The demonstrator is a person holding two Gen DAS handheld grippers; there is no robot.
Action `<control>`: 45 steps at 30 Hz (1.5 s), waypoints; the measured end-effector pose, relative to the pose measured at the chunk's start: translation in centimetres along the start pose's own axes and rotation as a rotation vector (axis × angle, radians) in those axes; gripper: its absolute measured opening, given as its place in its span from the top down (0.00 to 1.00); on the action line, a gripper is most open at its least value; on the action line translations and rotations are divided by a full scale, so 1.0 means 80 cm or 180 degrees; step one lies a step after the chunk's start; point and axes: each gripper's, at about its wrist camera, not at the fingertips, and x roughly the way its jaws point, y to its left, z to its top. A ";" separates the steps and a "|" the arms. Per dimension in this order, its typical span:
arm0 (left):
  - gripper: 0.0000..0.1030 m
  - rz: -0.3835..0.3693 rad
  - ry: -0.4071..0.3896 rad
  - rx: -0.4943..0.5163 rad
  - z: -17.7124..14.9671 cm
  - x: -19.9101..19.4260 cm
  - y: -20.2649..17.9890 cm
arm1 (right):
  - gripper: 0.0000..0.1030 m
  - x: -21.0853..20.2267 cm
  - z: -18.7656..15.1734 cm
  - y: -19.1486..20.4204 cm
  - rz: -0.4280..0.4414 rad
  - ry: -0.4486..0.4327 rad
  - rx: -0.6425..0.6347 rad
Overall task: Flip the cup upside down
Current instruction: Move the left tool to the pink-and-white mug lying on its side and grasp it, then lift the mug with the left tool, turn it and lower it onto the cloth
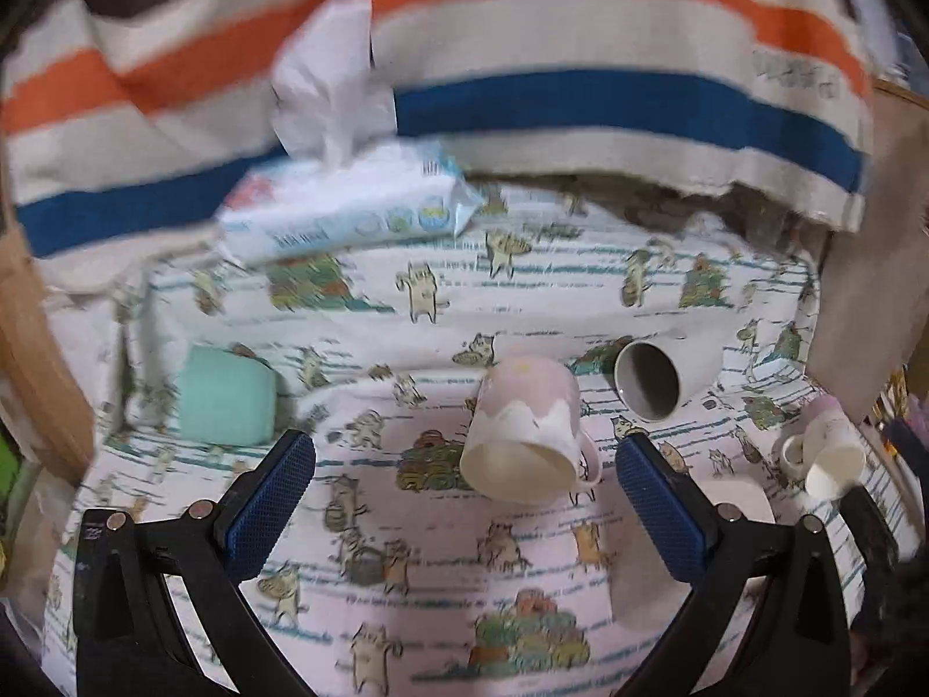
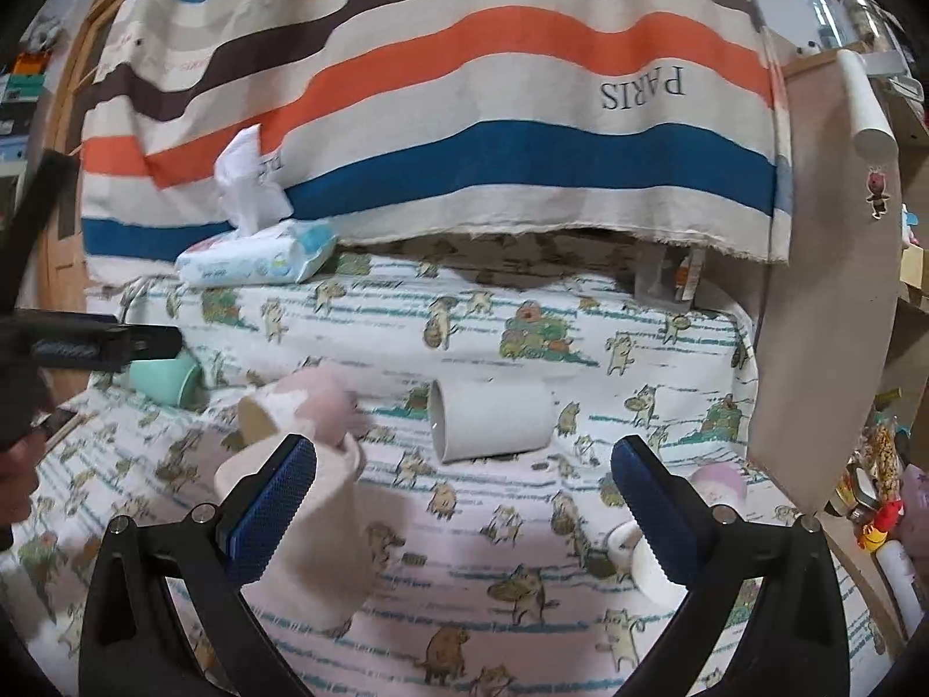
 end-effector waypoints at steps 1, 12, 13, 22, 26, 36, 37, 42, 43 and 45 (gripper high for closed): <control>0.00 -0.0078 0.0139 -0.0063 0.008 0.015 0.003 | 0.00 0.002 0.003 -0.003 -0.0027 -0.0020 0.0017; 0.12 -0.0378 0.1370 -0.0303 0.018 0.164 -0.012 | 0.00 0.016 0.009 -0.007 -0.0188 -0.0085 -0.0028; 0.13 -0.0419 0.1418 -0.0341 0.017 0.171 -0.011 | 0.00 0.018 0.008 -0.007 -0.0190 -0.0081 -0.0024; 0.12 -0.0581 0.1636 -0.0474 0.016 0.213 -0.015 | 0.00 0.034 0.001 -0.007 -0.0215 -0.0042 0.0032; 0.15 -0.0584 0.1713 -0.0492 0.004 0.228 -0.019 | 0.00 0.037 0.000 -0.009 -0.0213 -0.0034 0.0045; 0.19 -0.0398 0.1305 -0.0456 0.012 0.176 0.000 | 0.00 0.035 -0.003 -0.013 -0.0241 -0.0067 0.0070; 0.19 -0.0373 0.1247 -0.0445 0.012 0.166 0.004 | 0.00 0.034 -0.003 -0.013 -0.0248 -0.0074 0.0066; 0.19 -0.0298 0.0964 -0.0440 0.004 0.113 0.014 | 0.00 0.030 -0.005 -0.014 -0.0284 -0.0105 0.0051; 0.19 -0.0310 0.0919 -0.0473 -0.001 0.102 0.017 | 0.00 0.029 -0.005 -0.014 -0.0287 -0.0113 0.0054; 0.19 -0.0339 0.0827 -0.0531 -0.014 0.079 0.021 | 0.00 0.027 -0.006 -0.014 -0.0295 -0.0127 0.0065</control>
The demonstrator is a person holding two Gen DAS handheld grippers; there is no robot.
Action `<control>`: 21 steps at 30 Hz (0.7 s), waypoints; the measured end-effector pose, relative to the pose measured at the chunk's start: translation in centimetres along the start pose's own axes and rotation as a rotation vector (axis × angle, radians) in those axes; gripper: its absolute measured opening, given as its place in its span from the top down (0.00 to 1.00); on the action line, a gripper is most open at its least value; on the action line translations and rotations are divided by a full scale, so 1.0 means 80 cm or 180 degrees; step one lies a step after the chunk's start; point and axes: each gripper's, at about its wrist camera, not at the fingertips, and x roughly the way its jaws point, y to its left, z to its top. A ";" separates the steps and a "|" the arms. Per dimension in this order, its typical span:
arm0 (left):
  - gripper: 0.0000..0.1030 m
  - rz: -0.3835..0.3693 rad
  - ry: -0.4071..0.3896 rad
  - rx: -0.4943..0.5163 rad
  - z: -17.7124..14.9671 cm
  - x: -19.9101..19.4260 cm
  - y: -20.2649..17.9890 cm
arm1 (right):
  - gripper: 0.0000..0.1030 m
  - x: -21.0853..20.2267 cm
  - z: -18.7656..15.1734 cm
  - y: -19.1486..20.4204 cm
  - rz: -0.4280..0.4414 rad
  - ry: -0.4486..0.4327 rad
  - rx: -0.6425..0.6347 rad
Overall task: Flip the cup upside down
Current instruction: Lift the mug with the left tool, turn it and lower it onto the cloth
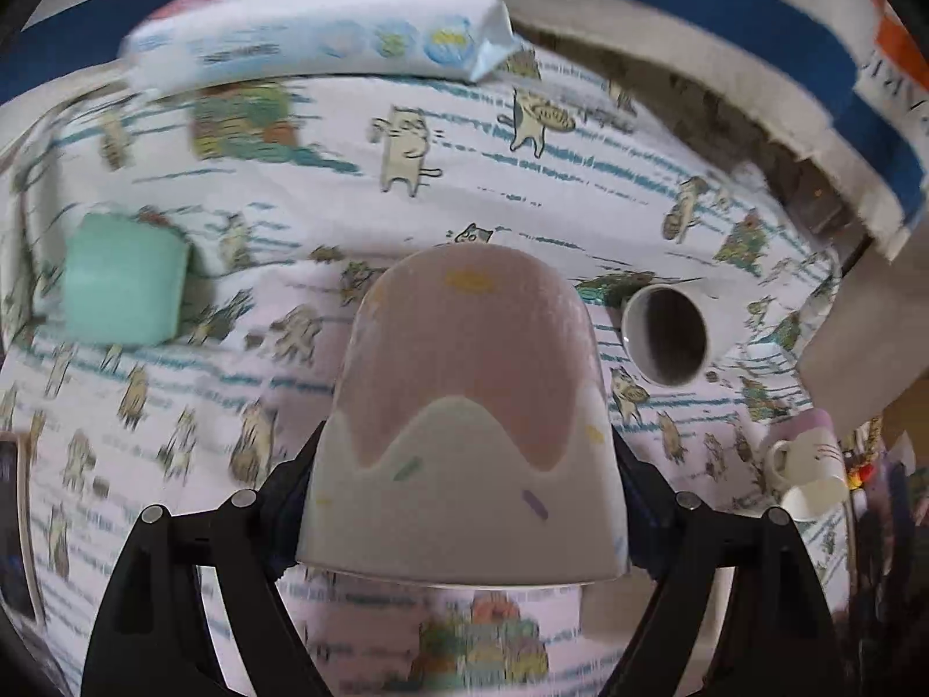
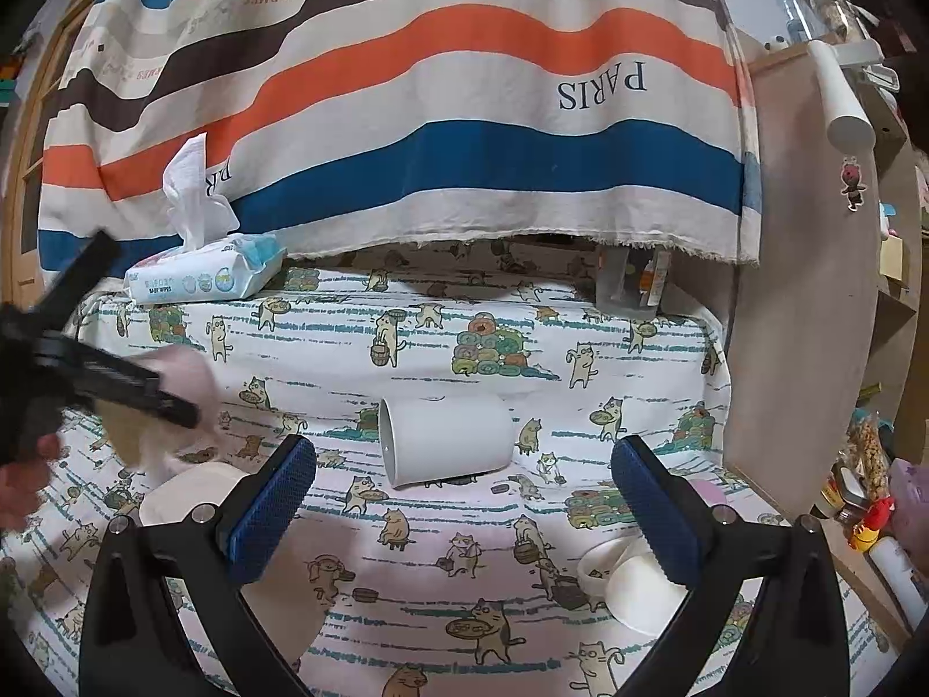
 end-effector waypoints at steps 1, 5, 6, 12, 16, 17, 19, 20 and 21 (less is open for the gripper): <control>0.19 0.0014 -0.0048 -0.0005 -0.009 -0.009 -0.001 | 0.00 -0.001 0.000 0.000 -0.0003 -0.0006 0.0006; 0.19 -0.0009 -0.0135 -0.0070 -0.055 -0.036 -0.001 | 0.00 -0.002 0.000 -0.001 -0.0012 -0.0012 0.0020; 0.19 -0.0061 -0.0131 -0.0103 -0.065 -0.043 0.001 | 0.00 -0.003 0.000 0.000 -0.0020 -0.0012 0.0019; 0.19 -0.0022 -0.0204 -0.0194 -0.111 -0.052 -0.006 | 0.00 -0.003 0.000 0.001 -0.0051 -0.0016 -0.0006; 0.19 0.0162 -0.0237 -0.0265 -0.123 -0.043 -0.003 | 0.00 -0.005 -0.002 0.004 -0.0080 -0.0028 -0.0045; 0.19 0.0249 -0.0260 -0.0249 -0.125 -0.042 -0.004 | 0.00 -0.006 -0.003 0.004 -0.0080 -0.0029 -0.0050; 0.19 0.0355 -0.0316 -0.0227 -0.129 -0.040 -0.005 | 0.00 -0.007 -0.003 0.004 -0.0068 -0.0029 -0.0045; 0.19 0.0401 -0.0345 -0.0215 -0.132 -0.040 -0.007 | 0.00 -0.007 -0.003 0.004 -0.0061 -0.0029 -0.0039; 0.19 0.0458 -0.0373 -0.0207 -0.134 -0.040 -0.009 | 0.00 -0.007 -0.003 0.003 -0.0052 -0.0029 -0.0030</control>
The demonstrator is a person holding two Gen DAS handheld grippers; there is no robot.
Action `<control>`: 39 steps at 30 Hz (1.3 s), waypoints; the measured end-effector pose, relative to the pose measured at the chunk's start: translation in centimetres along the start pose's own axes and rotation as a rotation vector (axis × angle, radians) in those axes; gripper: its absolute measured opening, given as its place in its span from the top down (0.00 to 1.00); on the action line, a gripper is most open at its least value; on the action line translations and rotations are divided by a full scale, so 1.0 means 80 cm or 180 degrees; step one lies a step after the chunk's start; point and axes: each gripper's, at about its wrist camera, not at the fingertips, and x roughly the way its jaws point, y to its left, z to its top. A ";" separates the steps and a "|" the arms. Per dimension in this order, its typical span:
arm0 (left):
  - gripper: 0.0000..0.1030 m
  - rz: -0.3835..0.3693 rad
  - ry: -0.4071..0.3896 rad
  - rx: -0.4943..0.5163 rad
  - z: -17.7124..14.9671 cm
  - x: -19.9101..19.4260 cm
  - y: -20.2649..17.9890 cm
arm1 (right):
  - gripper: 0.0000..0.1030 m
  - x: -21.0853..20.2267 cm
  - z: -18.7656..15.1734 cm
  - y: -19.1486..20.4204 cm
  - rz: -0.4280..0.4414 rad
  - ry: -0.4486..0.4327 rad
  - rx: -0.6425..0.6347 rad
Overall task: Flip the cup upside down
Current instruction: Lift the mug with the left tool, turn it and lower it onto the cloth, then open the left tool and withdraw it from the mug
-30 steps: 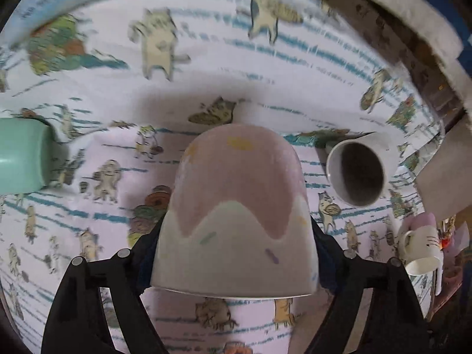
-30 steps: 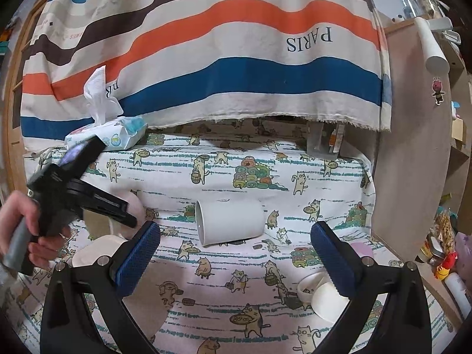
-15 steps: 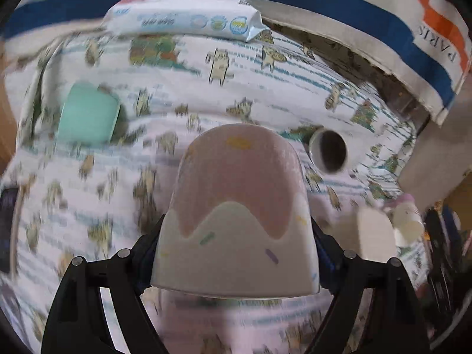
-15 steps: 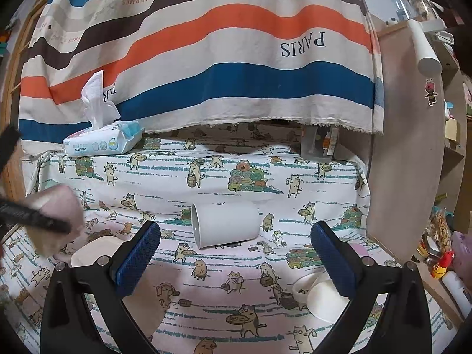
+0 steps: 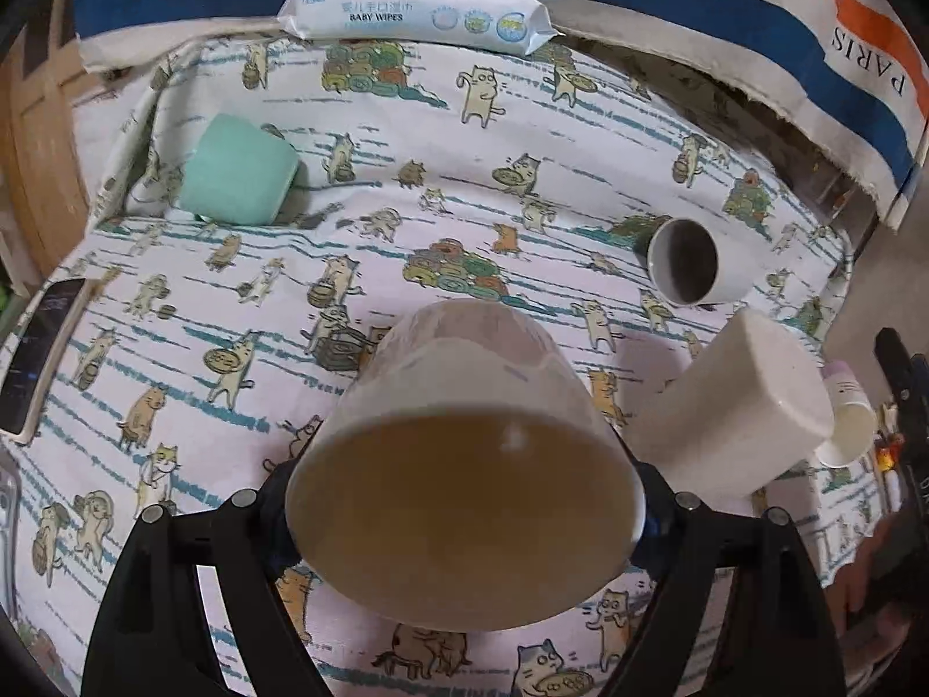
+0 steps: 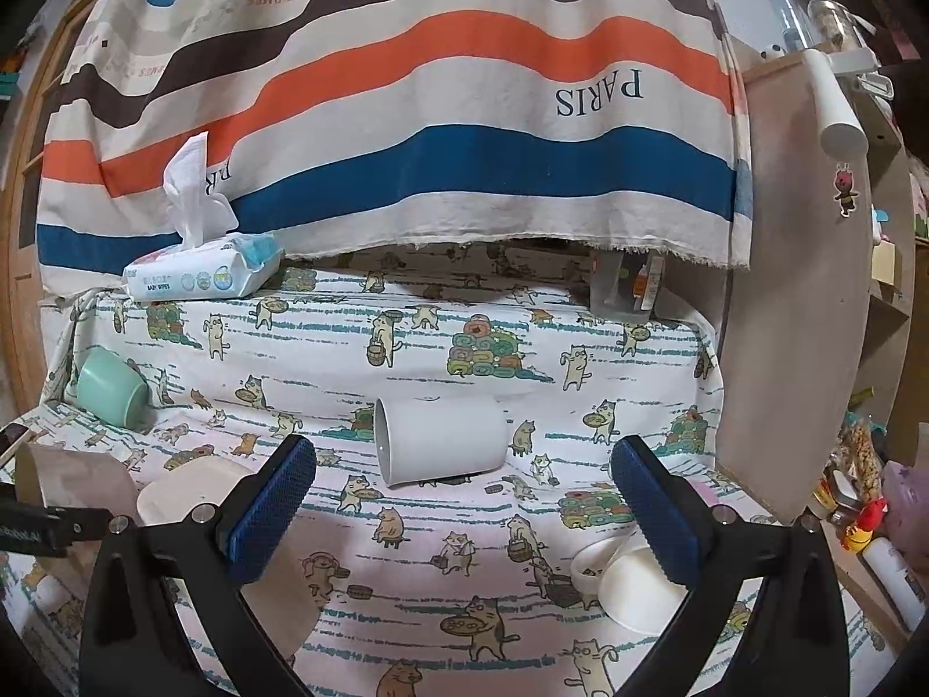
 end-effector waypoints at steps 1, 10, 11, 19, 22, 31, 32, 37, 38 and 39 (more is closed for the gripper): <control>0.19 0.0035 -0.0020 0.0005 -0.001 0.000 -0.001 | 0.00 0.000 0.000 0.000 0.0004 0.0001 0.0005; 0.16 0.0081 0.0133 0.0021 -0.014 0.008 -0.002 | 0.00 0.002 -0.001 0.000 0.0006 0.0030 0.0023; 0.15 0.0072 0.0161 0.0006 -0.014 0.009 0.000 | 0.00 0.002 -0.001 0.000 -0.0001 0.0028 0.0027; 0.06 -0.0027 -0.0164 0.0205 -0.012 -0.030 0.005 | 0.00 -0.008 -0.003 0.000 0.0111 0.0109 0.0139; 0.04 0.0007 -0.0502 0.0335 -0.010 -0.055 0.015 | 0.00 -0.020 0.004 0.009 0.0154 0.0089 0.0129; 0.00 0.0146 -0.1784 0.0589 -0.014 -0.112 0.073 | 0.00 -0.074 0.038 0.052 0.0467 -0.0076 0.0181; 0.00 0.0200 -0.1883 0.0618 -0.017 -0.114 0.079 | 0.00 -0.080 0.041 0.059 0.0507 -0.0094 0.0174; 0.00 0.0208 -0.2091 0.0677 -0.024 -0.114 0.104 | 0.00 -0.101 0.045 0.095 0.0567 -0.0099 0.0038; 0.00 0.0148 -0.2035 0.0631 -0.021 -0.111 0.110 | 0.00 -0.104 0.044 0.102 0.0547 -0.0102 0.0011; 0.00 0.0076 -0.1992 0.0595 -0.020 -0.109 0.113 | 0.00 -0.107 0.044 0.112 0.0541 -0.0104 -0.0026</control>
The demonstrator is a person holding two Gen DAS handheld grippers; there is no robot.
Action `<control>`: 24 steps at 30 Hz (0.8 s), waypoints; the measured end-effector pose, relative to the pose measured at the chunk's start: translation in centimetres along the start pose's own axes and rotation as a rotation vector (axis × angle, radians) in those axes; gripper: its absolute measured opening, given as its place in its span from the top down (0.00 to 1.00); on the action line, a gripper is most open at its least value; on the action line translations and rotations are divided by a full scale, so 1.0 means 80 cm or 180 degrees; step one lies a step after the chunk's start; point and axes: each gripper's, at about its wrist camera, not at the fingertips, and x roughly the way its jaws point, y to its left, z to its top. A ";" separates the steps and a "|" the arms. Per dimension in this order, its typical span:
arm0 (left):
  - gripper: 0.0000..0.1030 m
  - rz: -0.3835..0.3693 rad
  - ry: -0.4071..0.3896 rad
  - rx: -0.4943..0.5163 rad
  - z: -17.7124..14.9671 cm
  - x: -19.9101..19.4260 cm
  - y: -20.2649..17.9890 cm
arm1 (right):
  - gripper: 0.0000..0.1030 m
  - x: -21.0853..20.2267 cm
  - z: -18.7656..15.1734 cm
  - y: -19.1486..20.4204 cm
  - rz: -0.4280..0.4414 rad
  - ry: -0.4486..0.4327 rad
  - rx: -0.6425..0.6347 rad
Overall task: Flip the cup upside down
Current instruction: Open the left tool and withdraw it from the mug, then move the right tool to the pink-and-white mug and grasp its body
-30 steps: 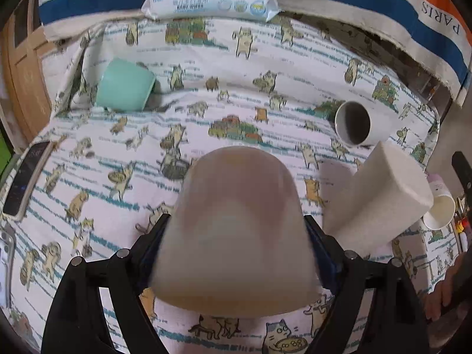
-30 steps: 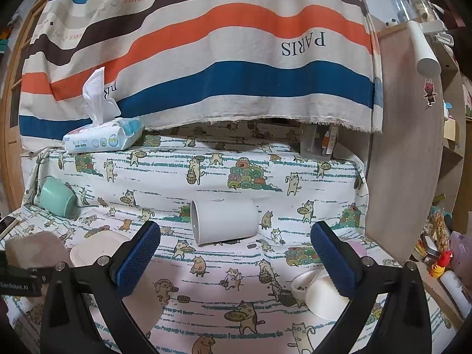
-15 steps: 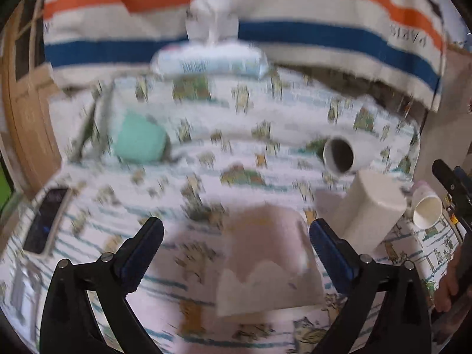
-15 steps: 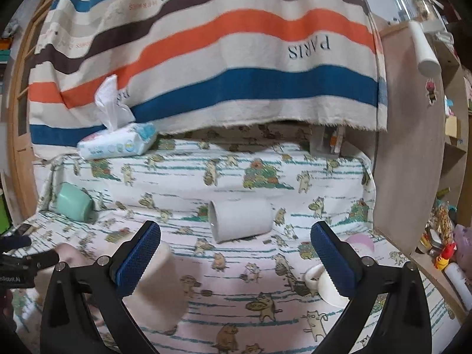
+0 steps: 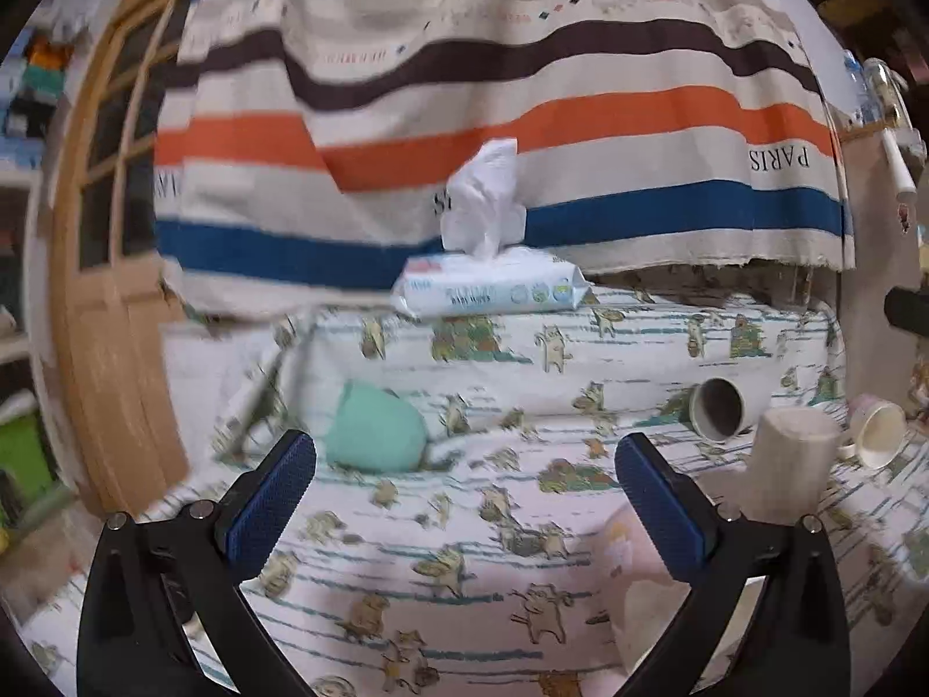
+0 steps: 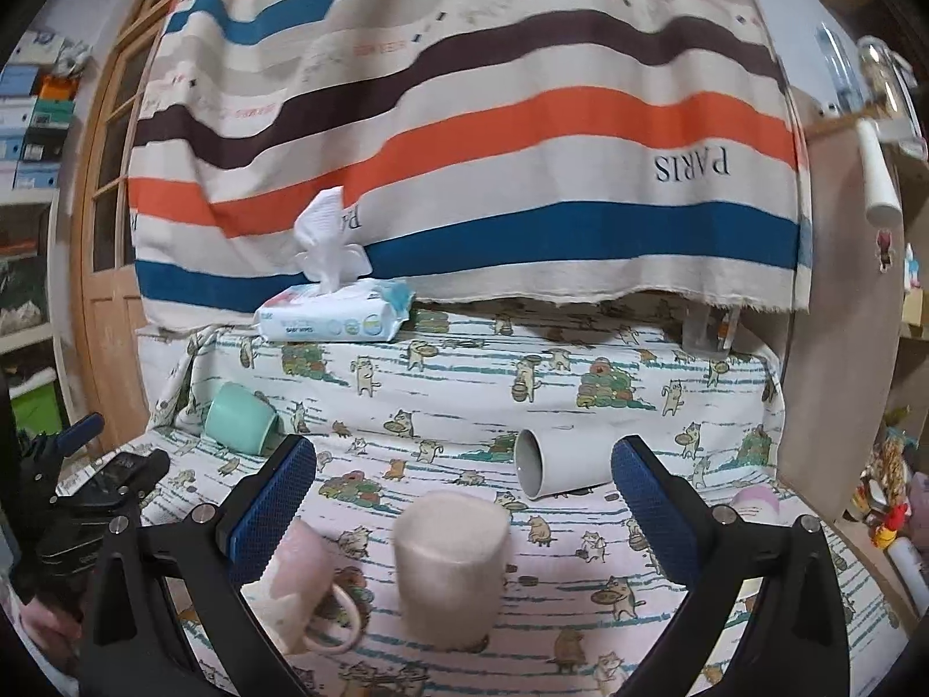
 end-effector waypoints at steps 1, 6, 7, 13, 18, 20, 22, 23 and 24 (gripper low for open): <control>0.00 -0.0048 0.0036 -0.0066 0.000 0.003 0.005 | 0.00 0.000 -0.001 0.006 0.0010 0.0010 -0.0017; 0.00 -0.0277 0.0292 -0.0248 -0.005 0.020 0.014 | 0.00 0.007 -0.007 0.027 -0.0108 0.0155 0.0111; 0.00 -0.0287 0.0331 -0.0233 -0.006 0.022 0.011 | 0.00 0.008 -0.008 0.029 -0.0125 0.0168 0.0143; 0.00 -0.0291 0.0418 0.0007 -0.009 0.026 -0.010 | 0.00 0.035 -0.012 0.049 0.0004 0.0494 0.0072; 0.00 -0.0254 0.0378 0.0056 -0.009 0.022 -0.013 | 0.00 0.040 -0.009 0.065 0.0105 0.0582 0.0128; 0.00 -0.0236 0.0379 0.0029 -0.008 0.023 -0.011 | 0.00 0.041 -0.005 0.068 0.0134 0.0613 0.0175; 0.00 -0.0232 0.0372 0.0006 -0.008 0.023 -0.009 | 0.00 0.046 0.000 0.070 0.0208 0.0721 0.0278; 0.00 -0.0218 0.0370 0.0000 -0.008 0.022 -0.008 | 0.00 0.051 0.003 0.069 0.0266 0.0809 0.0359; 0.00 -0.0201 0.0371 -0.0004 -0.008 0.023 -0.008 | 0.00 0.057 0.004 0.068 0.0306 0.0901 0.0432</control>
